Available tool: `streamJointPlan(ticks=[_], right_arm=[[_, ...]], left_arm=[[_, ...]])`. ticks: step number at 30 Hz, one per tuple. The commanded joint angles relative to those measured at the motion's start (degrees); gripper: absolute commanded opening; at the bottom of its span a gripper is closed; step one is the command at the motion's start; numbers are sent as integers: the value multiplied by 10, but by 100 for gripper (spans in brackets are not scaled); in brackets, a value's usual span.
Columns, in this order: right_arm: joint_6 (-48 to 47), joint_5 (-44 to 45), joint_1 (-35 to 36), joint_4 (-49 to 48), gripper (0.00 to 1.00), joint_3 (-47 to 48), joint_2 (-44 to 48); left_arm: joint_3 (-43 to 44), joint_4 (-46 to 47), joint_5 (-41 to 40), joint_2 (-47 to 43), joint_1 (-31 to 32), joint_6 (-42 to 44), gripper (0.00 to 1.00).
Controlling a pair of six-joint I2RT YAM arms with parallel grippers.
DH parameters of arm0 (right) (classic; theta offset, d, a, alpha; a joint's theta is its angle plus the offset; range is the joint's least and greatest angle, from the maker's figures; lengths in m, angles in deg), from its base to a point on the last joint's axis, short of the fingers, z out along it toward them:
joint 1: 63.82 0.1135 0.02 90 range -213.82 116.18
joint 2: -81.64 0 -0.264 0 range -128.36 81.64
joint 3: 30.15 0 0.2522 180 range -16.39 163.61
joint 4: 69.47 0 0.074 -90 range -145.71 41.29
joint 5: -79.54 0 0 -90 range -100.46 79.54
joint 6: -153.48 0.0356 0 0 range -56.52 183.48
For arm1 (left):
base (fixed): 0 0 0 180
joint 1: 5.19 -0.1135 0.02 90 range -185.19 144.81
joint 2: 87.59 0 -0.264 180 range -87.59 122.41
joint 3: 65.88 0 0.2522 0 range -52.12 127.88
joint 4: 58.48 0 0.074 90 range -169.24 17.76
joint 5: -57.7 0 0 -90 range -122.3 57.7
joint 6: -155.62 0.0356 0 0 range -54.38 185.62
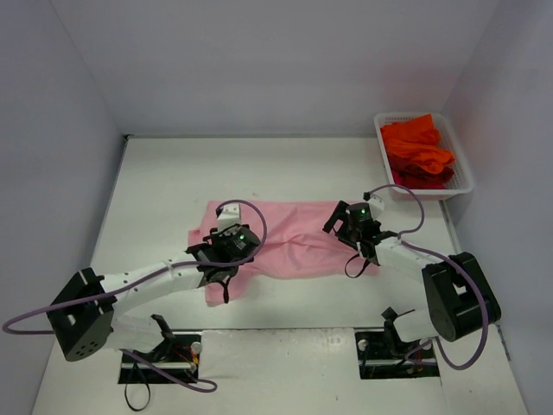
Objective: Fold and stack the t-shirts
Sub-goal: Fold the tshirt
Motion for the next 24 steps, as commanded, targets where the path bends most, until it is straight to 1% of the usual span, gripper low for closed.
streamJointPlan(ticks=[1, 4, 7, 12, 18, 21, 24], right_arm=[[2, 10, 5, -3, 93, 9, 7], [1, 11, 5, -3, 93, 9, 4], [0, 11, 5, -3, 93, 9, 3], [-3, 13, 5, -2, 93, 6, 5], [-2, 12, 5, -2, 93, 6, -1], [-1, 12, 5, -2, 93, 5, -1], [0, 12, 5, -2, 93, 5, 1]], left_arm=[[40, -4, -47, 0, 3, 14, 47], [45, 4, -58, 9, -5, 27, 47], [47, 18, -49, 24, -22, 37, 47], [42, 43, -16, 35, -84, 63, 47], [26, 57, 11, 15, -155, 87, 46], [18, 68, 22, 12, -172, 96, 46], [18, 76, 26, 24, -174, 100, 46]])
